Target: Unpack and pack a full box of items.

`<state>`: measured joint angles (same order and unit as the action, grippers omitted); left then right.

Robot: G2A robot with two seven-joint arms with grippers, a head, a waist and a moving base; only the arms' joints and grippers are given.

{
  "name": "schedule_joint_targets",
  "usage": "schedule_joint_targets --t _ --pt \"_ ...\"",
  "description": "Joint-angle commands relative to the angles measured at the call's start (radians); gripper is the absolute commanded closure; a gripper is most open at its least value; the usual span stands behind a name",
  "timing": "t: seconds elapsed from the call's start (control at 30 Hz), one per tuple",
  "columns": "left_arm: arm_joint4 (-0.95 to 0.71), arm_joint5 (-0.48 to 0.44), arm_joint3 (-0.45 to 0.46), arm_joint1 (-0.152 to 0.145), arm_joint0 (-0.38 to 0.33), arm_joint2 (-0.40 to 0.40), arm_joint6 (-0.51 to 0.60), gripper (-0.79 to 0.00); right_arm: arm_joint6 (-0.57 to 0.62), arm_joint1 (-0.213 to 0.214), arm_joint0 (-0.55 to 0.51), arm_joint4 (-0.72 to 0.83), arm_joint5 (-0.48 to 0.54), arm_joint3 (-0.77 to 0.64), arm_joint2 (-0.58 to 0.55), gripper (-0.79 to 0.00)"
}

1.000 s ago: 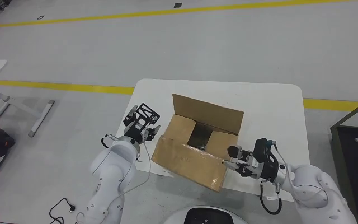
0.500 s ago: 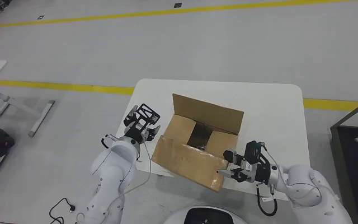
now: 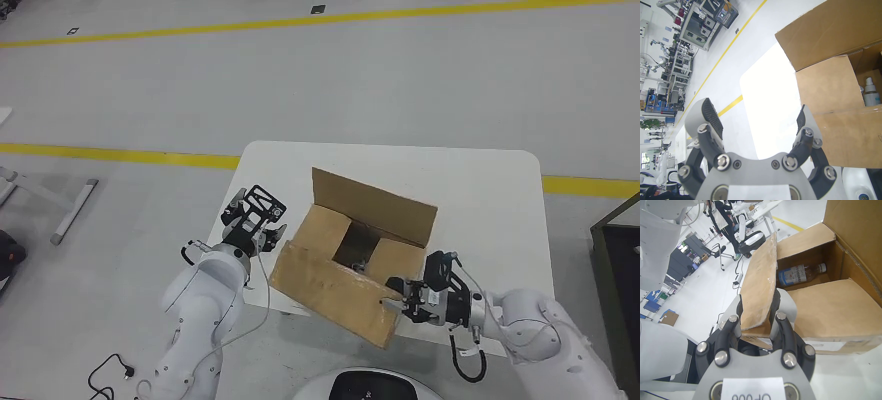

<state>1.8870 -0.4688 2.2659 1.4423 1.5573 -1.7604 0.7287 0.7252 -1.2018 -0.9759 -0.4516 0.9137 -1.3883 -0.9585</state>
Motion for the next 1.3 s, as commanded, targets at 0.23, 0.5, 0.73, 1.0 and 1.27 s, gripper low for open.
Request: schedule_joint_targets --t 0.23,0.5,0.73,1.0,1.27 --pt "0.0 0.0 0.0 0.0 0.0 0.0 0.0 -0.785 0.012 0.002 0.024 0.052 0.009 0.019 0.033 -0.163" --pt "0.0 0.0 0.0 0.0 0.0 0.0 0.0 -0.785 0.003 0.009 0.042 0.053 0.012 0.014 0.032 0.0" --pt "0.0 0.0 0.0 0.0 0.0 0.0 0.0 -0.785 -0.064 0.025 0.084 -0.098 0.0 -0.027 -0.051 0.0" --pt "0.0 0.0 0.0 0.0 0.0 0.0 0.0 -0.785 -0.18 0.039 0.091 -0.366 0.022 -0.113 -0.104 0.0" --pt "0.007 0.001 -0.013 -0.005 0.009 0.001 -0.03 -0.785 -0.419 0.052 -0.044 -0.643 0.038 -0.246 -0.13 0.0"
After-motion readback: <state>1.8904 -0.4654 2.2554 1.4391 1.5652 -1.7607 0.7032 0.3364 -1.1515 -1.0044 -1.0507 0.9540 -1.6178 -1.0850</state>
